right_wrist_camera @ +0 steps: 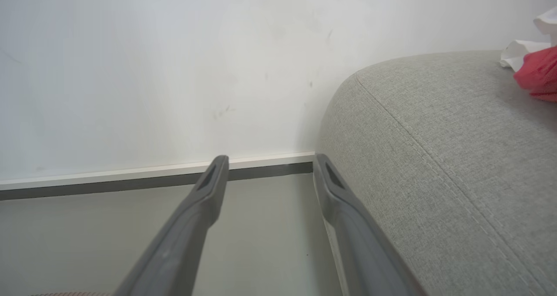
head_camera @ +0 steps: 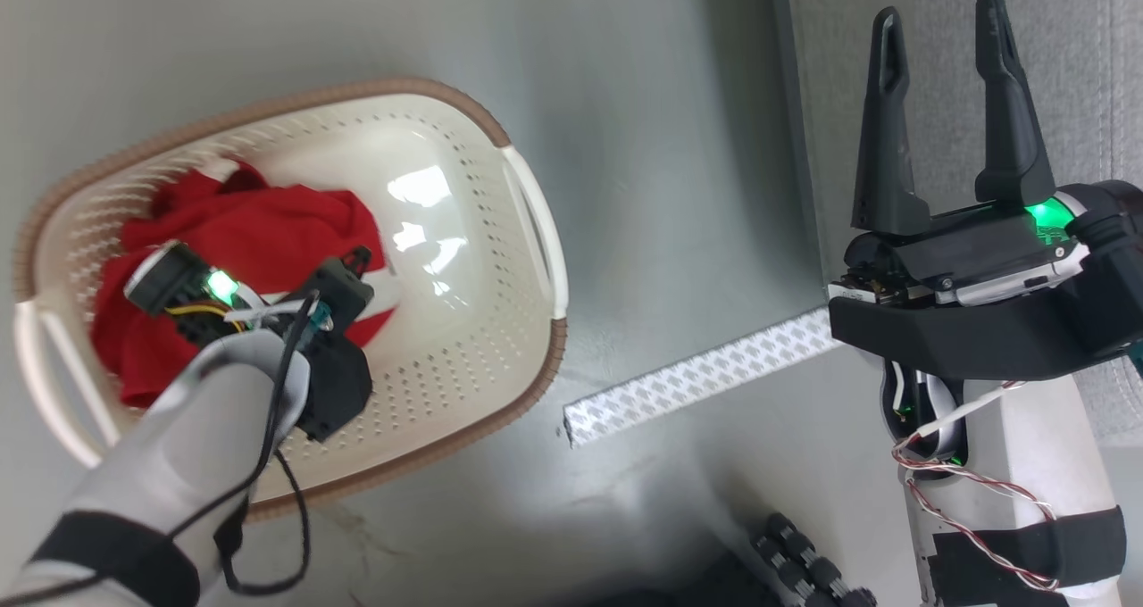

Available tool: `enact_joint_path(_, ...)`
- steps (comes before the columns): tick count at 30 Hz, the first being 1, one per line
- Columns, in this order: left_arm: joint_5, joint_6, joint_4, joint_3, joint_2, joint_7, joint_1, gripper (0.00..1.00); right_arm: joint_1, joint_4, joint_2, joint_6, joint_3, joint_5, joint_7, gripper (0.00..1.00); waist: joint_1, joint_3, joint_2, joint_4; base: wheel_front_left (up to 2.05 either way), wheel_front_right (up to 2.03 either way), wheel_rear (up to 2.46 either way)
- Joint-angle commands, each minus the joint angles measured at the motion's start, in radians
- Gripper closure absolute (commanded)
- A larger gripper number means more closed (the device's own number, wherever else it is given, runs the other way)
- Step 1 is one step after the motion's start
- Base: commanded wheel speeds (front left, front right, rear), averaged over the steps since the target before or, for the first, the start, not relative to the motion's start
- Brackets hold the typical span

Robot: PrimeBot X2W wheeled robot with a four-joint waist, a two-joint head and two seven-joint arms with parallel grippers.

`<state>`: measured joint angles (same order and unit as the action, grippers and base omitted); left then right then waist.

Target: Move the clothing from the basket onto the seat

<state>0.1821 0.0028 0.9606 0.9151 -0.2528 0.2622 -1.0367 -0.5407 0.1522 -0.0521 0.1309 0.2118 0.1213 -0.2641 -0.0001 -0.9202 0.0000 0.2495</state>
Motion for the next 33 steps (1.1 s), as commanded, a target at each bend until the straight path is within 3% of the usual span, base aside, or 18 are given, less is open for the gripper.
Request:
enact_joint_path(1, 0.007, 0.011, -0.024, -0.013, -0.014, 0.003, 0.039, 1.00, 0.007, -0.004, 0.002, 0.000, 0.000, -0.008, 0.000, 0.00, 0.0001, 0.053, 0.0000, -0.040, 0.00, 0.00, 0.00)
enact_joint_path(8, 0.034, 0.055, -0.195, -0.094, -0.028, 0.003, 0.155, 1.00, 0.029, -0.038, 0.002, 0.000, -0.009, -0.028, -0.001, 0.00, 0.0001, 0.149, 0.0000, -0.090, 0.00, 0.00, 0.00)
enact_joint_path(19, 0.070, 0.120, -0.480, -0.299, -0.021, 0.003, 0.345, 1.00, 0.097, -0.094, -0.014, 0.000, -0.013, -0.054, 0.000, 0.00, 0.0001, 0.312, 0.0000, -0.158, 0.00, 0.00, 0.00)
enact_joint_path(22, 0.094, 0.129, -0.572, -0.391, -0.008, 0.004, 0.422, 0.40, 0.121, -0.107, -0.025, 0.000, -0.011, -0.047, 0.000, 0.00, 0.0001, 0.370, 0.0000, -0.181, 0.00, 0.00, 0.00)
enact_joint_path(23, 0.104, 0.130, -0.598, -0.424, -0.004, 0.003, 0.451, 0.00, 0.129, -0.113, -0.028, 0.000, -0.008, -0.045, 0.000, 0.00, 0.0001, 0.385, 0.0000, -0.187, 0.00, 0.00, 0.00)
enact_joint_path(28, 0.129, 0.123, -0.734, -0.604, 0.047, 0.003, 0.581, 0.00, 0.169, -0.126, -0.041, 0.000, -0.003, -0.035, 0.000, 0.00, 0.0001, 0.454, 0.0000, -0.218, 0.00, 0.00, 0.00)
enact_joint_path(33, 0.096, 0.087, -0.812, -0.726, 0.089, 0.003, 0.671, 0.00, 0.194, -0.128, -0.049, 0.000, -0.007, -0.032, 0.000, 0.00, 0.0001, 0.481, 0.0000, -0.239, 0.00, 0.00, 0.00)
